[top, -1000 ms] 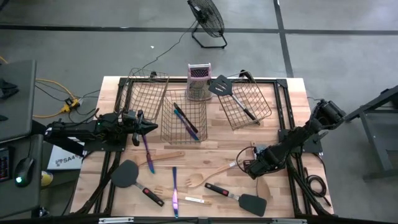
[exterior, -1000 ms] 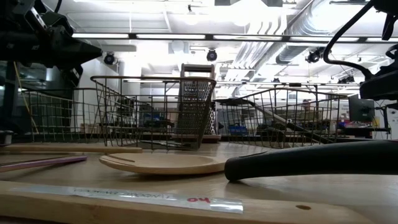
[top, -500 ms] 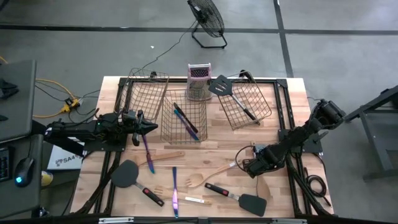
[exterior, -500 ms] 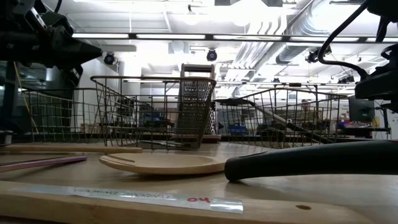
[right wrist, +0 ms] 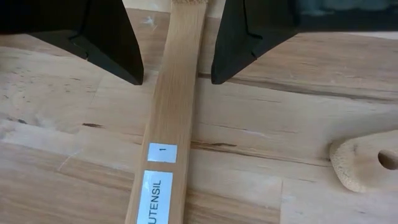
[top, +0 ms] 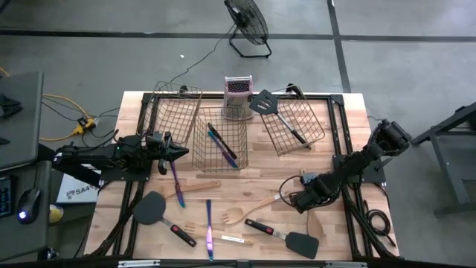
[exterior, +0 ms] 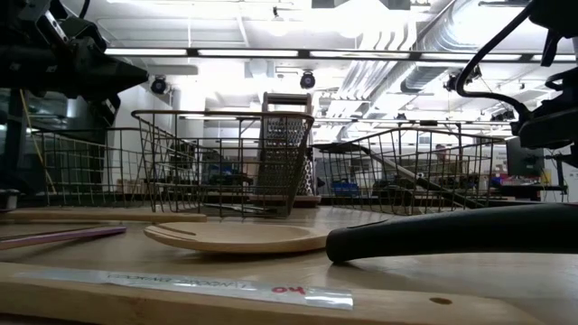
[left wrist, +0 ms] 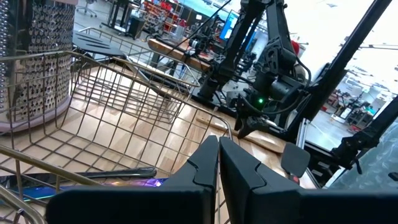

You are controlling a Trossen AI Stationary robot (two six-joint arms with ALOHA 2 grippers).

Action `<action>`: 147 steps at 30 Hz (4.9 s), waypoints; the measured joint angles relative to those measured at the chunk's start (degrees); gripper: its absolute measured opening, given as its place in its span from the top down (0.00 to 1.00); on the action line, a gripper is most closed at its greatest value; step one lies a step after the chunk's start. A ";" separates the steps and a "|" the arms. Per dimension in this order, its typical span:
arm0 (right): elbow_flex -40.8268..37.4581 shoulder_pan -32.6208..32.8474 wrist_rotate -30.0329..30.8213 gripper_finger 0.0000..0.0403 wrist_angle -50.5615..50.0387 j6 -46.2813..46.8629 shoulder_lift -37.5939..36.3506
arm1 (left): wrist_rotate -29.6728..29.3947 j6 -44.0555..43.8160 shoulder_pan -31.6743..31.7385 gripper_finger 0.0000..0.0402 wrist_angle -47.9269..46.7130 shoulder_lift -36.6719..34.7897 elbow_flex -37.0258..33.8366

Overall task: Pick & Place Kitchen Items
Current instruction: Put the brown serving spoon into the left wire basket

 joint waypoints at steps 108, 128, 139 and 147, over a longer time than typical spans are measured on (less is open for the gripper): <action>-0.13 -16.11 32.70 0.81 42.96 -59.80 -30.72 | -0.74 -3.37 0.01 0.96 3.63 0.01 0.42; -0.11 -27.15 20.04 0.81 61.22 -74.85 -26.88 | -2.49 -0.38 0.02 0.43 15.43 36.45 29.88; -0.11 -28.84 11.26 0.81 65.05 -79.34 -23.03 | 0.88 4.14 0.06 0.43 15.01 65.34 52.98; -0.11 -28.69 8.70 0.81 65.04 -81.83 -23.03 | 4.40 4.29 0.02 0.43 14.61 76.46 62.88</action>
